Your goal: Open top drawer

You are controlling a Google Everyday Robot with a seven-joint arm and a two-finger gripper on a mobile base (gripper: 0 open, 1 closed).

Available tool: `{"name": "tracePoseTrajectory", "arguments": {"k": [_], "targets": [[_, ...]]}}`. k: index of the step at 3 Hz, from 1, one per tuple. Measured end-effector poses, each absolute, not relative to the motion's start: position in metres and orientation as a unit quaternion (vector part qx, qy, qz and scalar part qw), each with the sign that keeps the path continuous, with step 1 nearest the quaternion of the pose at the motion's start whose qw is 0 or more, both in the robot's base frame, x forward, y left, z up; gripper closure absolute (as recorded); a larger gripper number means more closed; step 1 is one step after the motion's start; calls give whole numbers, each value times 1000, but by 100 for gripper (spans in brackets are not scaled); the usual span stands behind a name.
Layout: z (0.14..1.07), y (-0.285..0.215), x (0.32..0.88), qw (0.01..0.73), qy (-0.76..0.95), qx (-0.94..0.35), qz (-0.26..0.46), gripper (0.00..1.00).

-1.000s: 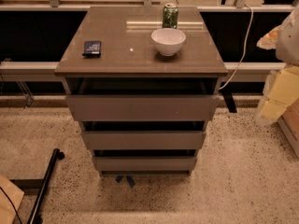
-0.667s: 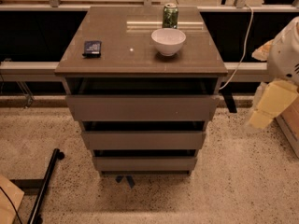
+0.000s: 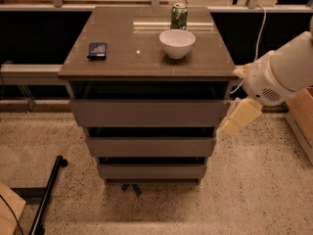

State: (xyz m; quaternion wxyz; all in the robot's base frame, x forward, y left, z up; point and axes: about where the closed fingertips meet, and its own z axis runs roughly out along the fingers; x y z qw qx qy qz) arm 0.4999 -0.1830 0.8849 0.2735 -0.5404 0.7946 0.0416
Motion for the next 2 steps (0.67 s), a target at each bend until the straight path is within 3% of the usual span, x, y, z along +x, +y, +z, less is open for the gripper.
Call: {"name": "tracePoseTrajectory", "arguments": {"k": [2], "targets": [[845, -170, 534, 266, 801, -530, 83, 0]]}}
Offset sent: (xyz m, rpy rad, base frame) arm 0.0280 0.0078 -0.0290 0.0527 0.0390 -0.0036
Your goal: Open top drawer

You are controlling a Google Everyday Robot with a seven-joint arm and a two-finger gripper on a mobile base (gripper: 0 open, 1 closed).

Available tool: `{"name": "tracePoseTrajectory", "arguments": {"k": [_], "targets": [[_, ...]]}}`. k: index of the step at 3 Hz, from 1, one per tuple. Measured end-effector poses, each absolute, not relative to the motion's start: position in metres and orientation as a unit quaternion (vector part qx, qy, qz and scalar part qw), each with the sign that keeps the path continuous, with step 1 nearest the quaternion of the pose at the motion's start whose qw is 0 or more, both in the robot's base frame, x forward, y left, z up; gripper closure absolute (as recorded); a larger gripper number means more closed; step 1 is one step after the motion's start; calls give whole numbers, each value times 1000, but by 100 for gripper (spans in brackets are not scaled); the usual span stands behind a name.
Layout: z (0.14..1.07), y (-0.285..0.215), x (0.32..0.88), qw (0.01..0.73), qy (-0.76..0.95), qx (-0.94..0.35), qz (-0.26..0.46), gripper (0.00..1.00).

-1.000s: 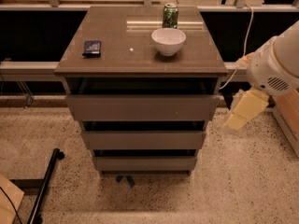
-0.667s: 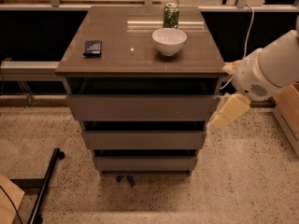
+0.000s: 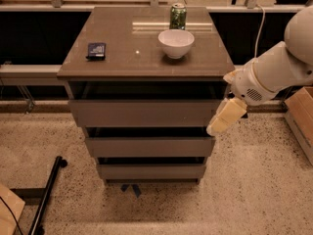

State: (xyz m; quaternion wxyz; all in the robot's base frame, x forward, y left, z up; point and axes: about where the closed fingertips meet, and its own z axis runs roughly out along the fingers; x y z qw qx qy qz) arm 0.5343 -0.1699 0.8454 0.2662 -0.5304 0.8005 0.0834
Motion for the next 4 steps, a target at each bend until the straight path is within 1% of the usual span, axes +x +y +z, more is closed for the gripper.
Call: {"name": "tracePoseTrajectory", "arguments": {"k": [1, 2, 4], "targets": [[828, -156, 535, 289, 801, -512, 113, 0], [802, -140, 556, 332, 797, -480, 156, 0], [740, -128, 606, 375, 793, -424, 226, 0]]}}
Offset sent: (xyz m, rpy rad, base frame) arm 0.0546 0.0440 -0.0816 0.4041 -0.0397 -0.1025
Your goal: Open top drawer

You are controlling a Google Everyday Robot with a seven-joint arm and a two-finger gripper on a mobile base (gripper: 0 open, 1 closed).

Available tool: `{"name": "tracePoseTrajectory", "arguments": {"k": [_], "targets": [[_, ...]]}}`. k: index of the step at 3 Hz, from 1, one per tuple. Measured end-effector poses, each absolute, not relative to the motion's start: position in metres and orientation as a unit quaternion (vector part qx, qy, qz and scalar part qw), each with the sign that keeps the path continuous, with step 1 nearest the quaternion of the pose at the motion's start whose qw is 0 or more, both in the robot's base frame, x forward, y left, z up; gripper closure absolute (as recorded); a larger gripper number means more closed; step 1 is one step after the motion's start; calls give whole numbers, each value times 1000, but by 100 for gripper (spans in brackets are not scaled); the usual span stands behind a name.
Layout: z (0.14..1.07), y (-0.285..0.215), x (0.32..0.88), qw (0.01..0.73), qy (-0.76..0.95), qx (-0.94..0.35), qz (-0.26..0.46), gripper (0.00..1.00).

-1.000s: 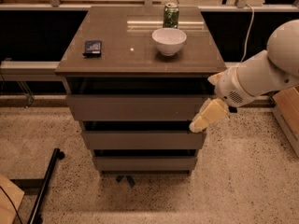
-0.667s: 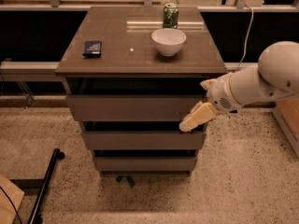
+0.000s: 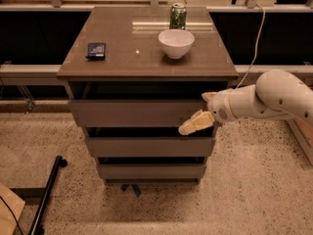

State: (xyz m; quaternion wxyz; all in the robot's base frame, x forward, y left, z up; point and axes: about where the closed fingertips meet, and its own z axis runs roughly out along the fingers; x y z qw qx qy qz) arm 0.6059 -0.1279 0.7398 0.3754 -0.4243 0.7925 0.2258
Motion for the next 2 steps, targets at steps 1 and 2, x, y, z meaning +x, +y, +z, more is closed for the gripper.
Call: {"name": "tracePoseTrajectory", "arguments": {"k": [1, 2], "targets": [[709, -128, 640, 391, 790, -403, 248, 0], [709, -128, 640, 391, 790, -403, 248, 0]]}}
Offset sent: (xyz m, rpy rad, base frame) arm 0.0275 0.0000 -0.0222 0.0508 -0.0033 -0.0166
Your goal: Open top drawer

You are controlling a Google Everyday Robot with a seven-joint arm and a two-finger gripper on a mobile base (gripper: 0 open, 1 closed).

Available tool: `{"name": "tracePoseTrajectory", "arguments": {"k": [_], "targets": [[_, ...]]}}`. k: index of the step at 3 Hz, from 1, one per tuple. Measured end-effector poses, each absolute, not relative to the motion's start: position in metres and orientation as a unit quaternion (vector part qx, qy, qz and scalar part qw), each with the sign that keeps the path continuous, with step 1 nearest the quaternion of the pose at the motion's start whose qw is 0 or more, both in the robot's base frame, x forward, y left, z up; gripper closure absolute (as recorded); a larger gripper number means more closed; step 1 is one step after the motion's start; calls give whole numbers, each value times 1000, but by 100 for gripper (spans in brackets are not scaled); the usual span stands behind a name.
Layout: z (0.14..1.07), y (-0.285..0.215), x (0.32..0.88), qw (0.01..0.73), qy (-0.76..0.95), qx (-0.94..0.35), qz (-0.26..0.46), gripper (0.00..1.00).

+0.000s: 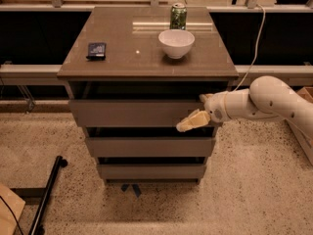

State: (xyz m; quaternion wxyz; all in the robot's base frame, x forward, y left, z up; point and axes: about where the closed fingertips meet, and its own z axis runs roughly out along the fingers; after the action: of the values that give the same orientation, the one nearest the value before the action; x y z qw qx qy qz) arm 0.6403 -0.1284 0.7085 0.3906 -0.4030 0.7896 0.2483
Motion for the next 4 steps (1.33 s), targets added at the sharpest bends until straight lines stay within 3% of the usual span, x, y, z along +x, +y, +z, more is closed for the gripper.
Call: {"name": "tracePoseTrajectory", "arguments": {"k": [2, 4], "targets": [[716, -131, 669, 432, 779, -396, 225, 0], [680, -122, 707, 426, 774, -390, 259, 0]]}}
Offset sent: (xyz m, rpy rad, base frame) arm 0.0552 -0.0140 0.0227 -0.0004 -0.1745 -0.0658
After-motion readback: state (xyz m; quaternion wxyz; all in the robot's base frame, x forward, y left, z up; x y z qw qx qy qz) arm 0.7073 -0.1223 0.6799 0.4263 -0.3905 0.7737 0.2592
